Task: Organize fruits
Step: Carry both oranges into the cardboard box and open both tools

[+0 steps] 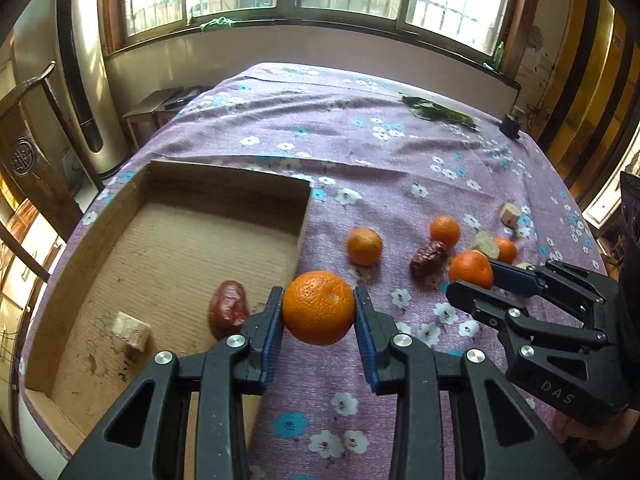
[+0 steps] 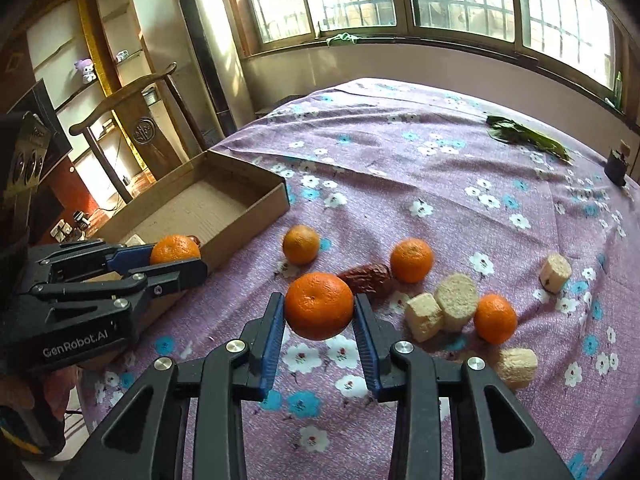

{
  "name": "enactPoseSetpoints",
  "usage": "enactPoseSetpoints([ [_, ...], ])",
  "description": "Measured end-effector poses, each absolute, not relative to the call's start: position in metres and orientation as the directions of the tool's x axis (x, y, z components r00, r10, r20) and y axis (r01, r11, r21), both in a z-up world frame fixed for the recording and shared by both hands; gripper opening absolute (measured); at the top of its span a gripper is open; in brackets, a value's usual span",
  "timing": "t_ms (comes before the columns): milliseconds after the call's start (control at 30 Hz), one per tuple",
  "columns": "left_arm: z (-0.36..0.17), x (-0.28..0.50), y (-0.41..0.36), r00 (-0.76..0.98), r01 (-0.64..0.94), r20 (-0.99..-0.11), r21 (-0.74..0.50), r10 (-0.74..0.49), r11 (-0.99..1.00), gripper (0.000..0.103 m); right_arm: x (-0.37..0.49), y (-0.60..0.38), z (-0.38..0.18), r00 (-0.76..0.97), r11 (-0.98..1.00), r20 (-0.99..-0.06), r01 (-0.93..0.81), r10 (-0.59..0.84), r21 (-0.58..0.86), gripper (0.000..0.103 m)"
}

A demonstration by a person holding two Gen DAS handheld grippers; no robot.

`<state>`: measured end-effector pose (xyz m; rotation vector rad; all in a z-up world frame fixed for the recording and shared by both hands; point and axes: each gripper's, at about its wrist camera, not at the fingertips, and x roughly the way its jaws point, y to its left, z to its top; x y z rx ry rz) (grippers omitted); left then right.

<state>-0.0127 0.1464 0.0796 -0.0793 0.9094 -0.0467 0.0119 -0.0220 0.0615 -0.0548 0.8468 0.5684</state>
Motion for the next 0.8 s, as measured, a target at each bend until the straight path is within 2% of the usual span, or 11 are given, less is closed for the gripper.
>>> enactPoseSetpoints([
  [433,0.076,0.018,0.237,0.583,-0.161,-0.812,-0.072,0.036,0.984,0.033,0.042,0.073,0.074,0.444,0.754,-0.706,-0.628,0.552,0.194,0.037],
  [800,0.046,0.042,0.263,0.519,-0.236,-0.852,-0.066,0.068,0.970,0.033,0.087,0.140,0.038,0.354,0.732,-0.773,-0.651,0.527,0.201,0.037],
])
